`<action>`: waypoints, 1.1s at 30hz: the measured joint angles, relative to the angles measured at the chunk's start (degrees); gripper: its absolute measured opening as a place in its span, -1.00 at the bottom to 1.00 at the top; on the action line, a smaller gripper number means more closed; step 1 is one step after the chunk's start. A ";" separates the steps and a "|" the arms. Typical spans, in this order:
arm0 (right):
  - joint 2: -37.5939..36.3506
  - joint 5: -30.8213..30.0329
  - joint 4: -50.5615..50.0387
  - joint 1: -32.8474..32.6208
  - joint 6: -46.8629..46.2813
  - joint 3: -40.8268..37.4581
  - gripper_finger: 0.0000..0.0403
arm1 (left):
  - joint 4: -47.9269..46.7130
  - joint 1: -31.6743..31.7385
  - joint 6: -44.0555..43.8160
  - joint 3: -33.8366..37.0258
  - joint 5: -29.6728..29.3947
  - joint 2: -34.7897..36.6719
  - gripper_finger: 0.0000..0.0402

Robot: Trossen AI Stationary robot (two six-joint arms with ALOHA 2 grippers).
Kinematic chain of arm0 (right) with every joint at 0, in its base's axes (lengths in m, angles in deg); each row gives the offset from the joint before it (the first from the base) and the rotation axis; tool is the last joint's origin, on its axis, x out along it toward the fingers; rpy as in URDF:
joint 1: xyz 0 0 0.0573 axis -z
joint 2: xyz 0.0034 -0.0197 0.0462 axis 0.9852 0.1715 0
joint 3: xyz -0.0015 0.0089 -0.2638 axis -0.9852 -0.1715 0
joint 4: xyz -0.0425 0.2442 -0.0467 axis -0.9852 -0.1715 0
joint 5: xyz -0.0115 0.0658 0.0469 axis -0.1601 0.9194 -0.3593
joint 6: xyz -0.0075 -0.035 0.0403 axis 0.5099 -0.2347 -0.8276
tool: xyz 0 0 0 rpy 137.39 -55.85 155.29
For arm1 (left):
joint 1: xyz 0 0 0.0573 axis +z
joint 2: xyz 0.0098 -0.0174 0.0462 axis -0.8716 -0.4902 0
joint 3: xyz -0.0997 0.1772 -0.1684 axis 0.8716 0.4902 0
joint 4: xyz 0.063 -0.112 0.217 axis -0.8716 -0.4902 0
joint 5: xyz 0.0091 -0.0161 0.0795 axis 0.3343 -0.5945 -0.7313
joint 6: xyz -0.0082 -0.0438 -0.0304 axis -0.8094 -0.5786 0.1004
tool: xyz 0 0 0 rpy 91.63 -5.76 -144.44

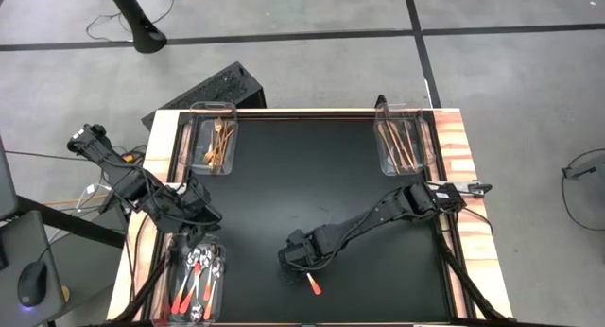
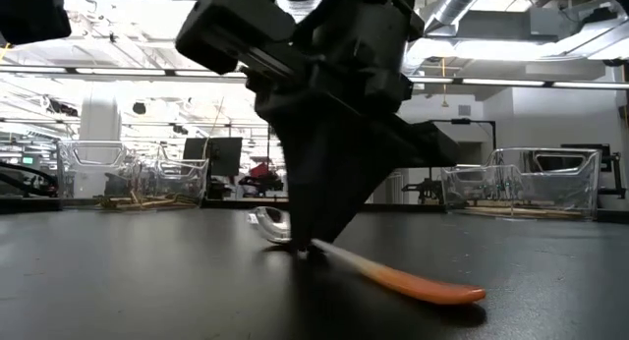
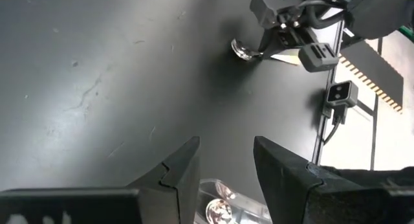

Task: Sort silverware by color (type)
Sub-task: Put the orange spoon into the bottom left transparent bin

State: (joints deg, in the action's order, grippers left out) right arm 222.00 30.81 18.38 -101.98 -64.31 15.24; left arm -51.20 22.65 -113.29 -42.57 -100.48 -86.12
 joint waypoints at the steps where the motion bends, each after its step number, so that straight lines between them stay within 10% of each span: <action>1: 0.02 0.28 -0.73 0.37 -0.01 0.00 -0.69 | -0.02 0.00 0.00 0.00 -0.23 0.00 -0.35; 11: -0.33 0.41 -5.44 2.12 5.15 5.77 -0.95 | 0.15 0.00 -1.26 0.00 -1.02 0.00 -0.35; 20: -3.85 -16.15 -12.42 3.48 17.79 18.26 -0.97 | 4.91 -0.01 -0.16 0.00 -11.40 0.03 -0.35; 26: -4.90 -28.88 -14.59 3.83 27.33 21.05 -0.97 | 10.55 1.95 6.75 0.00 -21.77 0.02 -0.26; 33: -5.03 -32.18 -12.67 4.81 37.32 21.31 -0.97 | 25.86 6.92 26.25 0.00 -19.19 -2.59 -0.12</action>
State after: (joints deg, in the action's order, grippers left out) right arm 216.97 -1.37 5.71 -97.17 -26.99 36.55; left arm -25.33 29.57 -87.04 -42.57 -119.67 -88.71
